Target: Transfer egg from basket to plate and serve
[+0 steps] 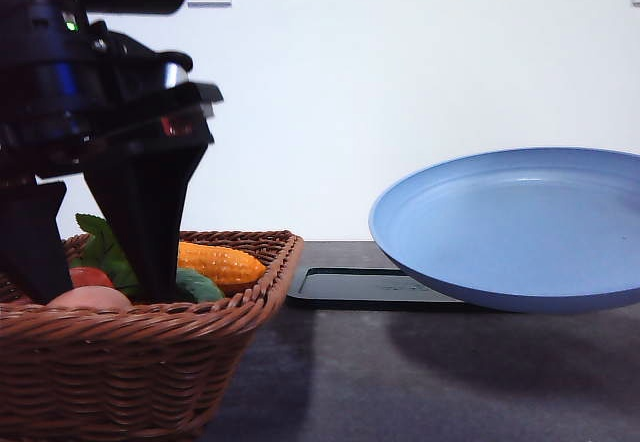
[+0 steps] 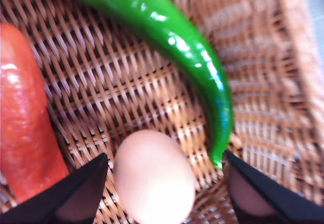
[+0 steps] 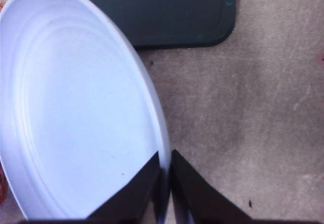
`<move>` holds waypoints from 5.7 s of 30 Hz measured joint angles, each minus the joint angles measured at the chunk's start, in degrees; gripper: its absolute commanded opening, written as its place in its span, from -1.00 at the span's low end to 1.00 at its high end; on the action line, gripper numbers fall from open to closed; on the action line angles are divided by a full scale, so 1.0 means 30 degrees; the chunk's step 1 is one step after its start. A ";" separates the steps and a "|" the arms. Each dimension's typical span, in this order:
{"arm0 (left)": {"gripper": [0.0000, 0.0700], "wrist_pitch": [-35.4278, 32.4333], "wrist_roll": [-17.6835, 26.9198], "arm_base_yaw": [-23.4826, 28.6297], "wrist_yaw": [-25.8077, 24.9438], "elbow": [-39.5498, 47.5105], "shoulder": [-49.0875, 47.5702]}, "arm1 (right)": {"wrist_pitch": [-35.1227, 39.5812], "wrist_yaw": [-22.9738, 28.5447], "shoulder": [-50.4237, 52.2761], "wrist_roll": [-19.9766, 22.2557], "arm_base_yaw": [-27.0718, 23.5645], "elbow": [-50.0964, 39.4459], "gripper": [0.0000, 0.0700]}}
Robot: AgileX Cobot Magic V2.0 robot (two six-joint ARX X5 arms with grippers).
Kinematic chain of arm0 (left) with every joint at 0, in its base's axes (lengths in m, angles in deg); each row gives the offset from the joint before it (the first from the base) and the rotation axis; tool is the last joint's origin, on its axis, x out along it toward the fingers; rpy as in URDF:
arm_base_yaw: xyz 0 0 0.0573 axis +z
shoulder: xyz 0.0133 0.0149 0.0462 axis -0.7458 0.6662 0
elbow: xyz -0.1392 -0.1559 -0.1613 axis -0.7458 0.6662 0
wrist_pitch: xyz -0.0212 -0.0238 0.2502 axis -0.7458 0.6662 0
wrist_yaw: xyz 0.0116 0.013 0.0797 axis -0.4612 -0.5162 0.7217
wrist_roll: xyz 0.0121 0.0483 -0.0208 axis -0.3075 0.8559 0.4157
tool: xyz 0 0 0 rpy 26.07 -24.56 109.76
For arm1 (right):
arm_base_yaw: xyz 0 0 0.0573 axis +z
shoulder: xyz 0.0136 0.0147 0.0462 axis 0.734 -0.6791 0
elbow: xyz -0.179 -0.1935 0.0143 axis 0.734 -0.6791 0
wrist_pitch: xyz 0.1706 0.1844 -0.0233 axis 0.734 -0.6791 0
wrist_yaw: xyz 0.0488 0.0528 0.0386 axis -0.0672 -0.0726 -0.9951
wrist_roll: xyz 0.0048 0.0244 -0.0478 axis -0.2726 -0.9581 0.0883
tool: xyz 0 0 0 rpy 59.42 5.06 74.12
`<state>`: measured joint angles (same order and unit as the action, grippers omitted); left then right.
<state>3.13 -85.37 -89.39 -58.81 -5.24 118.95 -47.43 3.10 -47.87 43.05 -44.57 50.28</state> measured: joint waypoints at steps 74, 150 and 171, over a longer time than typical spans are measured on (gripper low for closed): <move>-0.61 -0.1095 0.5089 -0.5864 -0.1061 -0.8772 0.4756 | -0.3366 -0.4040 -0.0073 -0.1333 0.2280 0.0000 -1.00; 0.17 0.4332 0.4560 -0.5540 0.6508 -0.8998 -0.7122 | -0.1603 -0.4226 -1.7789 0.1508 -0.0837 1.3434 -1.00; 0.17 0.4084 0.3773 -0.5540 0.6516 -0.8998 -0.7115 | -0.1156 -0.3280 -2.1770 0.1304 -0.0860 1.6495 -0.76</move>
<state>15.38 -74.05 -106.00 -39.26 -32.23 97.61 -50.90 -6.74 -113.18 46.97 -47.15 99.76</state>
